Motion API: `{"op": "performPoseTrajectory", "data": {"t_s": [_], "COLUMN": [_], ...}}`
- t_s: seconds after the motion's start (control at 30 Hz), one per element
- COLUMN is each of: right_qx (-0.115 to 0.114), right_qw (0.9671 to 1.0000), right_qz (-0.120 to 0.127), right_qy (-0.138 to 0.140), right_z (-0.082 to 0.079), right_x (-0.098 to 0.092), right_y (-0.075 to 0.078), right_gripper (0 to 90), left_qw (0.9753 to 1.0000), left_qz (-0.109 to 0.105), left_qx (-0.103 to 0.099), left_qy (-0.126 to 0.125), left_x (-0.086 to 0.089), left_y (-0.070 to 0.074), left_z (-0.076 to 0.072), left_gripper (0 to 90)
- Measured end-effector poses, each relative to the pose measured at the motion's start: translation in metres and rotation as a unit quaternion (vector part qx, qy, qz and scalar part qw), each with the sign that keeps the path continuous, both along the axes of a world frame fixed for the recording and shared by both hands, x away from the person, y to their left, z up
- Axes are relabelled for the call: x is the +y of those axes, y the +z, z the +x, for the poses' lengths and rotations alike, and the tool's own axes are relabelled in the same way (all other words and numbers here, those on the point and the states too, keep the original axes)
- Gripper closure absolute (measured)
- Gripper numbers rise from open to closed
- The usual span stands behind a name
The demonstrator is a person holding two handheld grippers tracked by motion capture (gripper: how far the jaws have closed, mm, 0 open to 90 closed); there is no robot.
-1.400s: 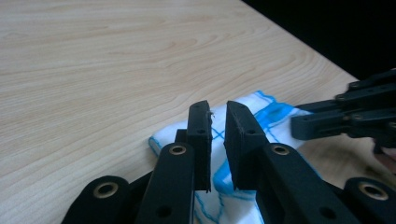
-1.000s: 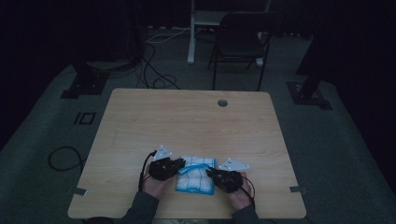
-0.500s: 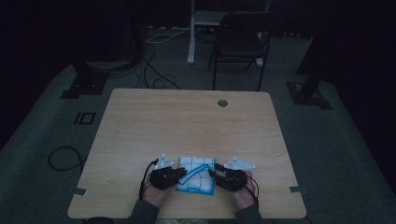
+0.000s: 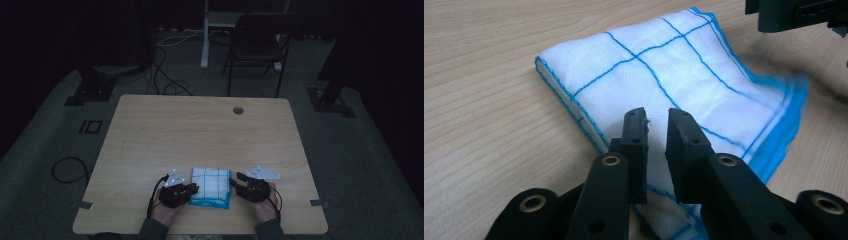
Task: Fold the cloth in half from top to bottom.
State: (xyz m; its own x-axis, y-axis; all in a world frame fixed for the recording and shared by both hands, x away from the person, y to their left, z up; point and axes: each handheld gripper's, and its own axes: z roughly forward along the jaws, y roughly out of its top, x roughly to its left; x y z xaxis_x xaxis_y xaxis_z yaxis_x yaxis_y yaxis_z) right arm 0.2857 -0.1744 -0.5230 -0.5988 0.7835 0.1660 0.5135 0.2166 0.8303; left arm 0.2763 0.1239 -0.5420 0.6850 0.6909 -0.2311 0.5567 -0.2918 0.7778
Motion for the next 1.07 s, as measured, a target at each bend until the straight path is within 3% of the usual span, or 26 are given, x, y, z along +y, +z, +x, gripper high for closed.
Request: {"op": "performPoseTrajectory", "data": {"t_s": [0.3, 0.47, 0.63, 1.07], "right_qx": [0.003, 0.009, 0.009, 0.024], "right_qw": [1.0000, 0.9997, 0.9993, 0.9973], "right_qz": [-0.004, -0.010, -0.019, -0.024], "right_qy": [-0.008, -0.020, -0.031, -0.066], "right_z": [0.001, 0.004, 0.006, 0.016], "right_x": [-0.003, -0.007, -0.012, -0.033], "right_y": [-0.001, -0.005, -0.006, -0.009], "right_gripper": [57.1, 56.1, 55.8, 55.7], "left_qw": [0.9999, 0.9994, 0.9987, 0.9970], "left_qz": [0.005, 0.009, 0.017, 0.010], "left_qx": [-0.012, -0.022, -0.023, -0.018], "left_qy": [0.007, 0.027, 0.043, 0.074], "left_x": [0.007, 0.016, 0.024, 0.042], "left_y": [0.002, 0.003, 0.000, -0.002], "left_z": [-0.006, -0.002, 0.003, 0.008], "left_gripper": [77.2, 74.0, 72.7, 68.7]}}
